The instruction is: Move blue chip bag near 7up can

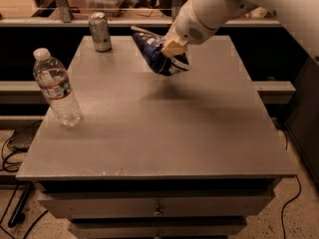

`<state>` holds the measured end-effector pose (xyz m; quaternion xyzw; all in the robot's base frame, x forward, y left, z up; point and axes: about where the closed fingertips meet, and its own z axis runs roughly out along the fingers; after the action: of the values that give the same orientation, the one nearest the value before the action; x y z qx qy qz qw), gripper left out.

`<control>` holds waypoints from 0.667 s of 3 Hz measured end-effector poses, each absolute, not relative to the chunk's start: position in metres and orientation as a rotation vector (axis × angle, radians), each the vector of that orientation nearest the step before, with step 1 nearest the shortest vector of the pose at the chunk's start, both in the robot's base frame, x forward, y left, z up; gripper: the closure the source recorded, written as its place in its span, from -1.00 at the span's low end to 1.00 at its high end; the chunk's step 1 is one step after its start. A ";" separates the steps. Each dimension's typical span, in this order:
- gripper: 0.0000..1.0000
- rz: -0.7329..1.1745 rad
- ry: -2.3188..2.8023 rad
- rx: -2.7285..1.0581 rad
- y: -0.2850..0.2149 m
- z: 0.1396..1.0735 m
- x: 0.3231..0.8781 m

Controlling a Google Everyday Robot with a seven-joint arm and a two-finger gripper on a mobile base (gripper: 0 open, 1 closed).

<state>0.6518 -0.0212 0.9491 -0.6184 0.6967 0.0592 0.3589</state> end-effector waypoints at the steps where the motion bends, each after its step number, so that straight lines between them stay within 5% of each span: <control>1: 1.00 0.214 1.763 -1.581 0.009 0.936 0.699; 2: 0.50 0.282 1.737 -1.549 0.042 0.918 0.748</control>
Offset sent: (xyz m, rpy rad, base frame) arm 0.1352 0.0851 -0.0391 0.1578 0.0108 0.0423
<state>0.7480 0.0425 0.9181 -0.6088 0.6828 0.1109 0.3883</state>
